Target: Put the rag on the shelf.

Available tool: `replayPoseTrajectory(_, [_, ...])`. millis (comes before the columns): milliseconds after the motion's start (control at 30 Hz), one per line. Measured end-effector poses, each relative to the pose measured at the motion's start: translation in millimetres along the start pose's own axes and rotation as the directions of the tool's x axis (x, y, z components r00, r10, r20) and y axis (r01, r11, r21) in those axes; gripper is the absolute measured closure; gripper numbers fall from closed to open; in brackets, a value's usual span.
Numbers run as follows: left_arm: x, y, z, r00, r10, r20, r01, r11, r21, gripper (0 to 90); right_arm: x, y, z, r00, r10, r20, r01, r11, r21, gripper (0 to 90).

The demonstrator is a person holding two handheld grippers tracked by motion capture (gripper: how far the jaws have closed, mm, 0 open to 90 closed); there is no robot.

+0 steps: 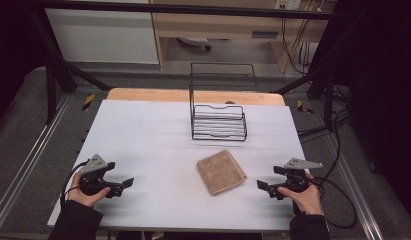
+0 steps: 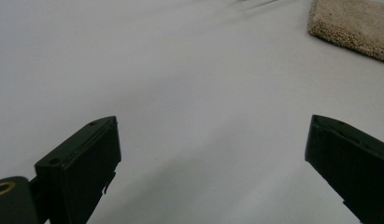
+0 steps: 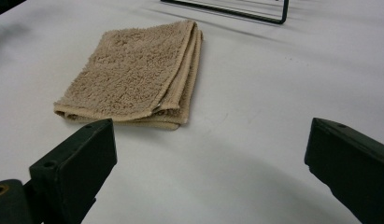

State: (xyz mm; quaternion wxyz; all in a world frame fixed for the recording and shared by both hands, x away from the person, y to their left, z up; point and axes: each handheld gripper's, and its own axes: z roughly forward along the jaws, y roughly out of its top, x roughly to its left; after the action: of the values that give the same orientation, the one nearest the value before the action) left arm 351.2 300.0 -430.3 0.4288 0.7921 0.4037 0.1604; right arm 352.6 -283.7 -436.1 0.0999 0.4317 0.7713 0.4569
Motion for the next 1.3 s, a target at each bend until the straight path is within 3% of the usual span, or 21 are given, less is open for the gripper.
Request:
replayPoseTrajectory(367, [-8.6,3.6,5.6,0.9999,0.011,-0.003,-0.011,0.9999,0.01,3.1,1.1,-0.2,1.3,0.9999,-0.008,0.006,0.008,1.0,0.003,2.8])
replayPoseTrajectory(833, [-31.5,8.9,23.5,0.9988,0.033,0.036,-0.034,0.9986,0.04,3.1,6.4,2.7,7.3,0.9997,-0.021,0.011,0.021,1.0,0.008,2.8])
replayPoseTrajectory(1300, [-70.2,23.8,45.8,0.9954,0.038,0.088,-0.043,0.9978,0.051,7.9,12.0,2.6,18.2,0.9998,-0.01,0.02,0.009,0.999,0.04,3.8])
